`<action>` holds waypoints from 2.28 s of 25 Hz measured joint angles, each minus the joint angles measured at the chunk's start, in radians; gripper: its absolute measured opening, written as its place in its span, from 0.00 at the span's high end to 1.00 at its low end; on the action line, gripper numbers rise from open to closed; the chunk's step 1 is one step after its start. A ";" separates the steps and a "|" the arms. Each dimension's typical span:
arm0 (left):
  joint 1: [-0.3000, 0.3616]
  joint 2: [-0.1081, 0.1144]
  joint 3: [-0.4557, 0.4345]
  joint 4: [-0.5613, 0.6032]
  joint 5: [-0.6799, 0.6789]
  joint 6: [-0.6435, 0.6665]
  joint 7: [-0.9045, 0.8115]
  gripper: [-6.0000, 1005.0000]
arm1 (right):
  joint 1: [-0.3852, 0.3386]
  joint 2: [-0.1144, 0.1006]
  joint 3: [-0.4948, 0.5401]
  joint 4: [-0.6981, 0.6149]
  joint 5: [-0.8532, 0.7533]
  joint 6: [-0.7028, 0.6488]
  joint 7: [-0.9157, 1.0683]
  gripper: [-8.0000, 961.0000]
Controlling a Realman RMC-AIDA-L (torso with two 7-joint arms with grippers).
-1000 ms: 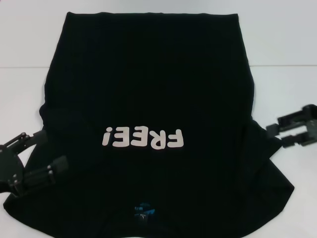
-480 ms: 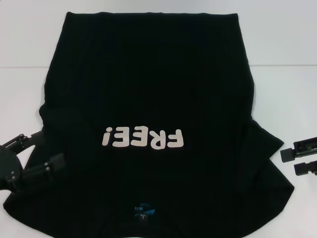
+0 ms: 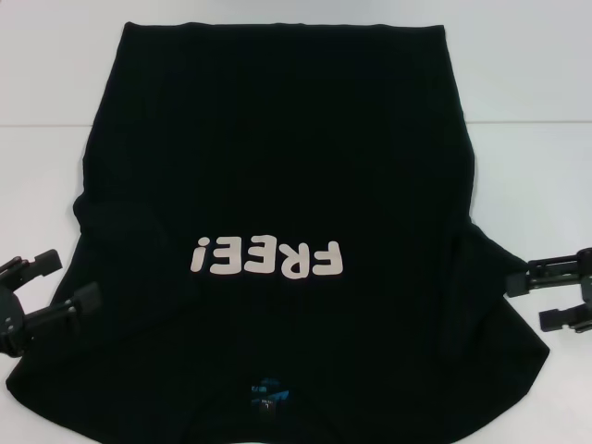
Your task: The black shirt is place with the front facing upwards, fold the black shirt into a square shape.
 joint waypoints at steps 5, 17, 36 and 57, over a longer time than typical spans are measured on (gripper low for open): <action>0.004 -0.001 -0.001 0.000 0.000 -0.002 0.000 0.11 | 0.008 0.029 -0.003 0.005 0.000 0.034 0.000 0.02; 0.002 -0.001 -0.001 0.008 0.000 -0.004 -0.001 0.11 | 0.009 0.072 -0.081 0.013 0.000 0.123 0.010 0.02; -0.007 -0.001 0.002 0.003 0.000 -0.009 -0.001 0.12 | 0.034 0.119 -0.107 0.058 0.000 0.275 0.001 0.02; -0.014 -0.001 0.002 0.004 0.000 -0.009 -0.005 0.12 | 0.066 0.139 -0.112 0.064 0.007 0.326 0.000 0.02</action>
